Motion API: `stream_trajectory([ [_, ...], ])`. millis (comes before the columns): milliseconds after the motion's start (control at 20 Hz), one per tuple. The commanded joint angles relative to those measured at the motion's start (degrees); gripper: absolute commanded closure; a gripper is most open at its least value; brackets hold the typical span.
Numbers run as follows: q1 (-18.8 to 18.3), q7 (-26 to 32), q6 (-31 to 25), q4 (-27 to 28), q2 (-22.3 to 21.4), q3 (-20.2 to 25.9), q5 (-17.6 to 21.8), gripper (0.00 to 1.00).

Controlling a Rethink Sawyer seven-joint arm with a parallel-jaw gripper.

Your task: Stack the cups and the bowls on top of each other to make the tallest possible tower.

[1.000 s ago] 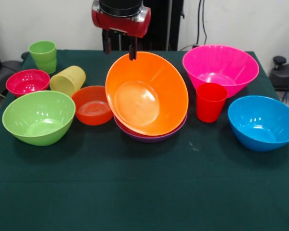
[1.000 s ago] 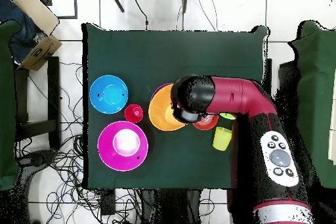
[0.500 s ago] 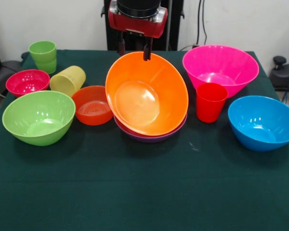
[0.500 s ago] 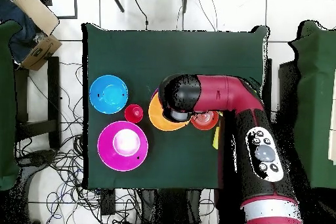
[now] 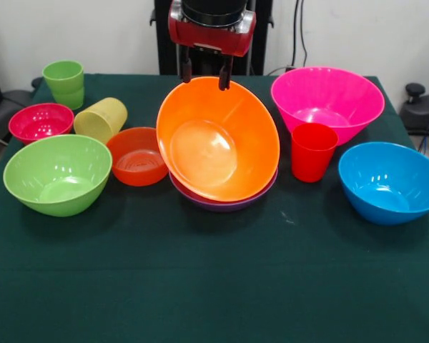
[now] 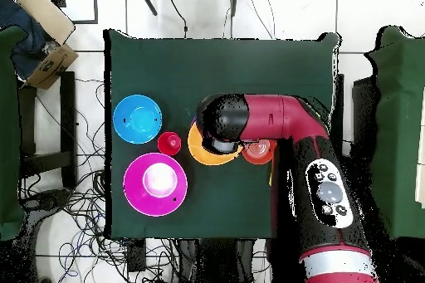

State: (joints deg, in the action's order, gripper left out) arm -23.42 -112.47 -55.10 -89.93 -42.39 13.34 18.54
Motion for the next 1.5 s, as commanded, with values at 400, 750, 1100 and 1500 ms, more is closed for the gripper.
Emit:
stream_trajectory([
  [400, -1.85, 11.72, -1.75, 0.22, 1.90, 3.31, 5.55, 0.00],
  [750, -2.40, 14.01, -4.80, 1.33, 2.02, 3.89, 6.07, 0.00],
  [1100, -2.00, 12.81, -4.32, 1.49, 2.26, 3.78, 6.11, 0.00],
  [1500, -2.29, 12.39, -3.80, 1.08, 2.11, 3.94, 6.73, 0.00],
])
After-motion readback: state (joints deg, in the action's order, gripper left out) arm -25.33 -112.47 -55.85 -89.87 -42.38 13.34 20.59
